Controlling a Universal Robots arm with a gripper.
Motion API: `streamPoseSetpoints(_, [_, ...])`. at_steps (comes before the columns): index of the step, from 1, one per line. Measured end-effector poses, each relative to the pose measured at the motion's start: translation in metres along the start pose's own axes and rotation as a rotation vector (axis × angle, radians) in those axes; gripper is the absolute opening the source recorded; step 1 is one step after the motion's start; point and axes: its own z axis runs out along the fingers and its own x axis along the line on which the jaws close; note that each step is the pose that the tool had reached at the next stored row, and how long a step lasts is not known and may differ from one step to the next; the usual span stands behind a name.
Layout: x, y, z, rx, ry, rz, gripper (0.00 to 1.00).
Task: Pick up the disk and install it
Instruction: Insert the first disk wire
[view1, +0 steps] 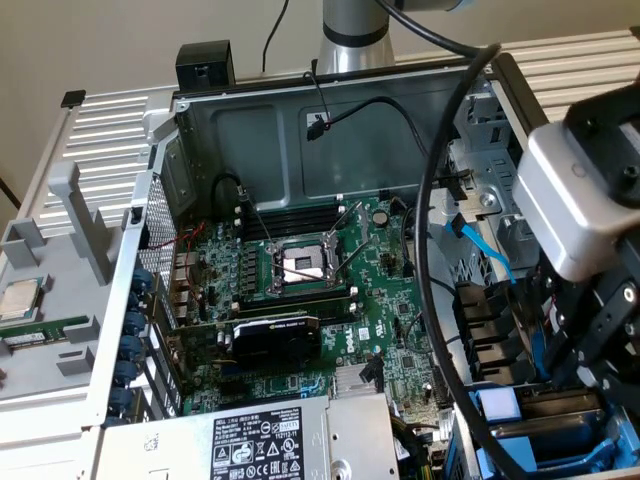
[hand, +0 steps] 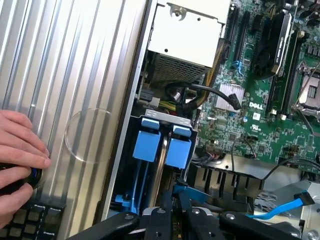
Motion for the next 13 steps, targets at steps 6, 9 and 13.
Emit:
streamPoseSetpoints(6, [-0.009,-0.0023,-0.0017,-0.0150,0.0481,0.002,0.17])
streamPoseSetpoints(9, [-0.014,-0.0035,-0.0026,-0.0222,0.0712,0.003,0.17])
streamPoseSetpoints(13, [-0.017,-0.0047,-0.0029,-0.0350,0.1052,0.005,0.17])
